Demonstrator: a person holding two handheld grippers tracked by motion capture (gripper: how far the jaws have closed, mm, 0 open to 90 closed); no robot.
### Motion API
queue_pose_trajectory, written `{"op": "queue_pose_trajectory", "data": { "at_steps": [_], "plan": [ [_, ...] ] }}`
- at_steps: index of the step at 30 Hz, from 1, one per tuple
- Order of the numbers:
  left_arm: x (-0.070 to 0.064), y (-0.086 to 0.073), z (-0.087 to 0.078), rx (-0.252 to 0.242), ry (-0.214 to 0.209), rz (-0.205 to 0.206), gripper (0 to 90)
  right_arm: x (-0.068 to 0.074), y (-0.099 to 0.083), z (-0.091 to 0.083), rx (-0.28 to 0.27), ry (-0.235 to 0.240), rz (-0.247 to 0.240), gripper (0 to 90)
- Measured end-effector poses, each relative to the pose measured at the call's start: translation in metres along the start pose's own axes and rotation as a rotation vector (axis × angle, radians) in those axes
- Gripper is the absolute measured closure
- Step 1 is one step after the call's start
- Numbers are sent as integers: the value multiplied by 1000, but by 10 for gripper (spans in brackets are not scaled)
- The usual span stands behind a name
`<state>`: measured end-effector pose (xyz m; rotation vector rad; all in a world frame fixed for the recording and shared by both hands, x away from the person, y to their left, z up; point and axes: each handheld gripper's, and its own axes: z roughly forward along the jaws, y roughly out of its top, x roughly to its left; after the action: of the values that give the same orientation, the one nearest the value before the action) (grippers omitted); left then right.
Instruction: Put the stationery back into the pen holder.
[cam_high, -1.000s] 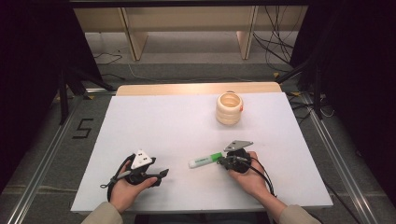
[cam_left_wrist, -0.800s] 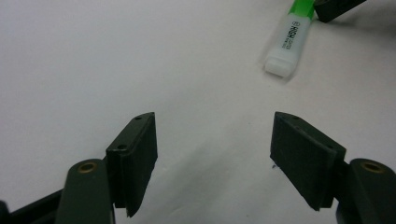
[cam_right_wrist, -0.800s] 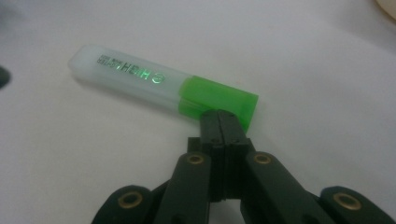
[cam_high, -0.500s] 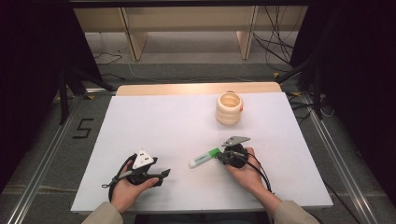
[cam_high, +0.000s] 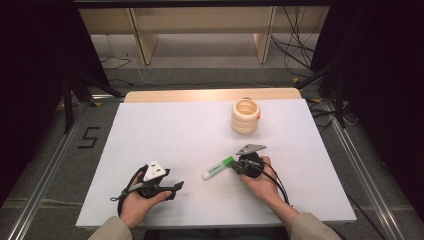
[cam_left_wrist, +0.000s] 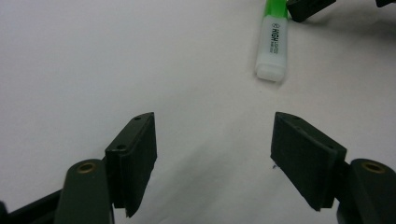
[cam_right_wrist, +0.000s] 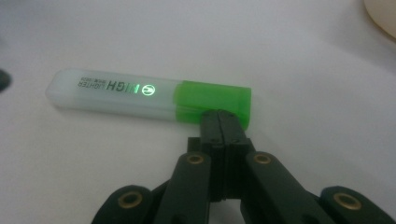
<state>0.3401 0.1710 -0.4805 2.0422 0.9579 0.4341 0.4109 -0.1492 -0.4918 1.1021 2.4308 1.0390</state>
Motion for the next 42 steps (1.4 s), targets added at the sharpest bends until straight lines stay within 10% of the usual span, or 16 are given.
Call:
{"op": "queue_pose_trajectory", "data": {
  "at_steps": [6, 25, 42],
  "plan": [
    [-5, 4, 1, -24, 2, -52, 291, -1, 0, -7, -26, -13, 23, 829],
    [-56, 54, 73, 25, -23, 97, 389, -26, -20, -56, -119, -78, 78, 556],
    [-62, 70, 108, 83, -25, 161, 496, -34, -31, -66, -130, -78, 91, 508]
  ]
}}
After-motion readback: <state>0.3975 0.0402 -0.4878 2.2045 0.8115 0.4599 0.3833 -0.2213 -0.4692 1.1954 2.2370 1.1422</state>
